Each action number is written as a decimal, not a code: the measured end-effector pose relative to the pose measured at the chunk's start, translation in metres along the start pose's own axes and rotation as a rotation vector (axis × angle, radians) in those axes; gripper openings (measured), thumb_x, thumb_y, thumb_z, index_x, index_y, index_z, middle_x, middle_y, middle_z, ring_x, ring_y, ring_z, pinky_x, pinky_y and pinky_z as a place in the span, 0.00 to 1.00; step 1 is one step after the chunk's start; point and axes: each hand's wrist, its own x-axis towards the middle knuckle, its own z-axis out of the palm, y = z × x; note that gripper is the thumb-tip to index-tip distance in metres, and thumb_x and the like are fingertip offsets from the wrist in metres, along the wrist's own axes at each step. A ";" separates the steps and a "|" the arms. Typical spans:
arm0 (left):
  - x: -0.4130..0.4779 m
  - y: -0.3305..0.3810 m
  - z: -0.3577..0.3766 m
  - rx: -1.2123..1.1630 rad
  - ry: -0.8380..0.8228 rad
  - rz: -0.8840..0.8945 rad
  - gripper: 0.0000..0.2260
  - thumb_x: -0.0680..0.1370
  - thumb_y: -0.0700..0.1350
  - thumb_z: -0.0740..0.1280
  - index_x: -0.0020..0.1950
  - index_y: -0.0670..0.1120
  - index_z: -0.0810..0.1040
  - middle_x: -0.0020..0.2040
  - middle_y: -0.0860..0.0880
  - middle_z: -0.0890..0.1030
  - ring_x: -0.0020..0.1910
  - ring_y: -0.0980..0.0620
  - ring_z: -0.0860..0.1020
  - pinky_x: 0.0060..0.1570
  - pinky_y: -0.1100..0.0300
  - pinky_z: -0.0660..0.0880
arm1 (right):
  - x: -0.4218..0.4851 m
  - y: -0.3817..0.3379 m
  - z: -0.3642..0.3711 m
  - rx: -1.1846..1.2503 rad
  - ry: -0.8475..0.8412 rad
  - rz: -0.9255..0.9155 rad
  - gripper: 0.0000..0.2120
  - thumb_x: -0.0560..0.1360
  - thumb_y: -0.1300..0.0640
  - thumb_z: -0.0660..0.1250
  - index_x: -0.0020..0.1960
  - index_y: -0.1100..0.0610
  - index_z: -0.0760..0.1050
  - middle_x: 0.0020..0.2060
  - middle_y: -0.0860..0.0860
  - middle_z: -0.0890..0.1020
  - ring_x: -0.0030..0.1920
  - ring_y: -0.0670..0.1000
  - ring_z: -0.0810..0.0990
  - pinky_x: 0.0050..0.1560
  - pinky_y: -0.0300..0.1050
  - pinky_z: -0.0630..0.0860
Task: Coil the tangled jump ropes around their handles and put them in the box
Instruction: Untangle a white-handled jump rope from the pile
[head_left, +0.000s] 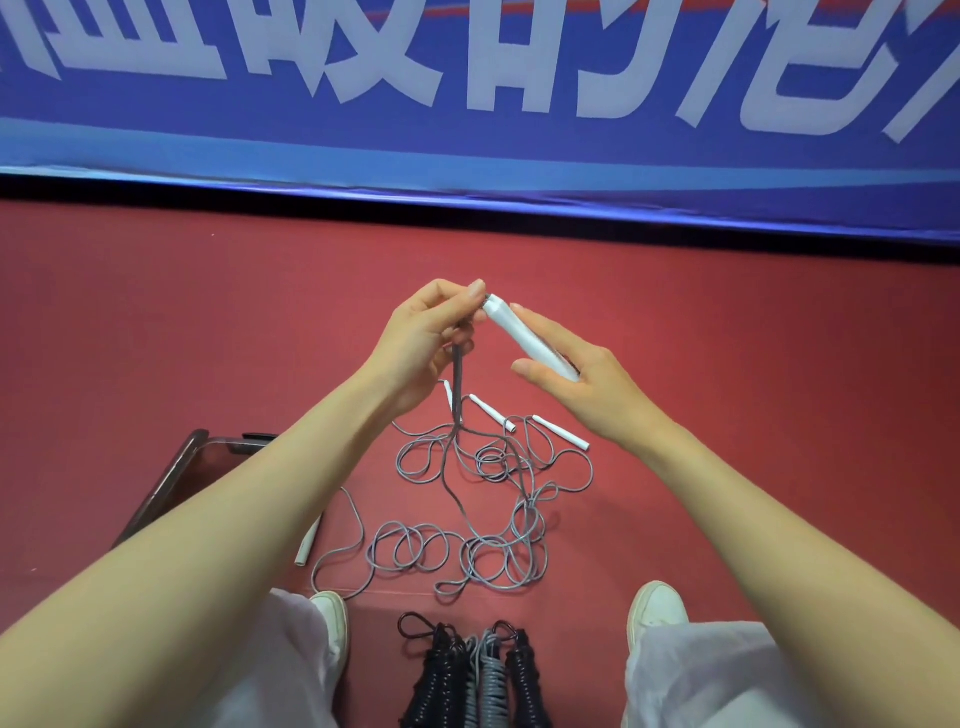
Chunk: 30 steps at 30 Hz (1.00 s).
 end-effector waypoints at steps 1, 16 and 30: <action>0.000 0.000 0.001 0.033 -0.007 0.000 0.09 0.80 0.47 0.65 0.40 0.47 0.73 0.34 0.52 0.78 0.29 0.55 0.64 0.36 0.63 0.67 | 0.001 0.000 0.002 0.056 0.017 0.006 0.23 0.78 0.50 0.67 0.70 0.37 0.66 0.61 0.31 0.75 0.54 0.30 0.75 0.55 0.31 0.69; -0.024 -0.021 0.040 0.141 -0.231 -0.337 0.09 0.79 0.43 0.66 0.39 0.44 0.73 0.32 0.48 0.81 0.32 0.54 0.82 0.39 0.62 0.81 | 0.030 -0.024 0.000 1.004 0.593 0.222 0.09 0.74 0.54 0.70 0.53 0.50 0.76 0.31 0.48 0.75 0.24 0.45 0.66 0.23 0.37 0.61; -0.004 0.000 0.021 0.162 0.094 0.167 0.06 0.77 0.40 0.68 0.53 0.46 0.78 0.40 0.53 0.83 0.35 0.57 0.79 0.38 0.66 0.74 | 0.021 -0.013 0.013 0.312 0.252 0.098 0.10 0.74 0.63 0.71 0.52 0.54 0.76 0.31 0.44 0.75 0.28 0.39 0.71 0.32 0.32 0.68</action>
